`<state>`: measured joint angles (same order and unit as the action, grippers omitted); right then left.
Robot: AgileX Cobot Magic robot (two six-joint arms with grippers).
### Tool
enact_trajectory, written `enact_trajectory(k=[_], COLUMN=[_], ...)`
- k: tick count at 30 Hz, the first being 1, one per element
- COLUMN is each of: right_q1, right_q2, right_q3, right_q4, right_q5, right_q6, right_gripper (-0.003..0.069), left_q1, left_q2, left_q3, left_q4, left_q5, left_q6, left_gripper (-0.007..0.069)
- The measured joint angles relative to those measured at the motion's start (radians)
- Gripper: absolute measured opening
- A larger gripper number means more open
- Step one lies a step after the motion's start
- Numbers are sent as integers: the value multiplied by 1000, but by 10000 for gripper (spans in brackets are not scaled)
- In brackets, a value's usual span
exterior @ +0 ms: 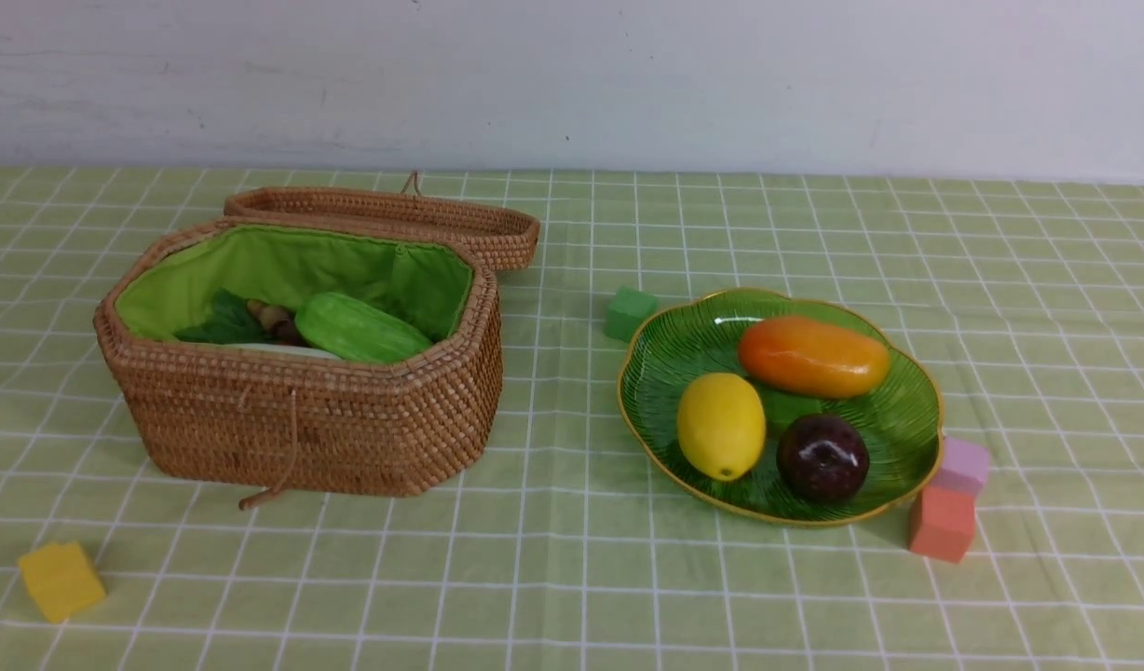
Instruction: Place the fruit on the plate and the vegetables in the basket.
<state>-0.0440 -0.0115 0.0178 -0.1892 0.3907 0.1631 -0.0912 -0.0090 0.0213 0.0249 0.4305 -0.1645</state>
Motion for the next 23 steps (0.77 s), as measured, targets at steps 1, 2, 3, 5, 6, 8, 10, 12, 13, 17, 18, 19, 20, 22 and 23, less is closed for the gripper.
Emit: enact_trajectory(k=[1, 2, 3, 5, 6, 8, 10, 12, 13, 17, 18, 19, 20, 22, 23], right_q1=[0, 0, 0, 0, 0, 0, 0, 0, 0, 0, 0, 0, 0, 0, 0], right_q2=[0, 0, 0, 0, 0, 0, 0, 0, 0, 0, 0, 0, 0, 0, 0], right_q3=[0, 0, 0, 0, 0, 0, 0, 0, 0, 0, 0, 0, 0, 0, 0], right_q4=[0, 0, 0, 0, 0, 0, 0, 0, 0, 0, 0, 0, 0, 0, 0], right_q5=[0, 0, 0, 0, 0, 0, 0, 0, 0, 0, 0, 0, 0, 0, 0], right_q6=[0, 0, 0, 0, 0, 0, 0, 0, 0, 0, 0, 0, 0, 0, 0], right_gripper=[86, 86, 86, 86, 86, 86, 86, 86, 86, 90, 91, 92, 94, 96, 97], left_q1=[0, 0, 0, 0, 0, 0, 0, 0, 0, 0, 0, 0, 0, 0, 0], left_q2=[0, 0, 0, 0, 0, 0, 0, 0, 0, 0, 0, 0, 0, 0, 0], left_q3=[0, 0, 0, 0, 0, 0, 0, 0, 0, 0, 0, 0, 0, 0, 0], left_q4=[0, 0, 0, 0, 0, 0, 0, 0, 0, 0, 0, 0, 0, 0, 0], left_q5=[0, 0, 0, 0, 0, 0, 0, 0, 0, 0, 0, 0, 0, 0, 0], left_q6=[0, 0, 0, 0, 0, 0, 0, 0, 0, 0, 0, 0, 0, 0, 0], left_gripper=[238, 238, 238, 238, 238, 238, 238, 238, 238, 238, 238, 238, 238, 238, 238])
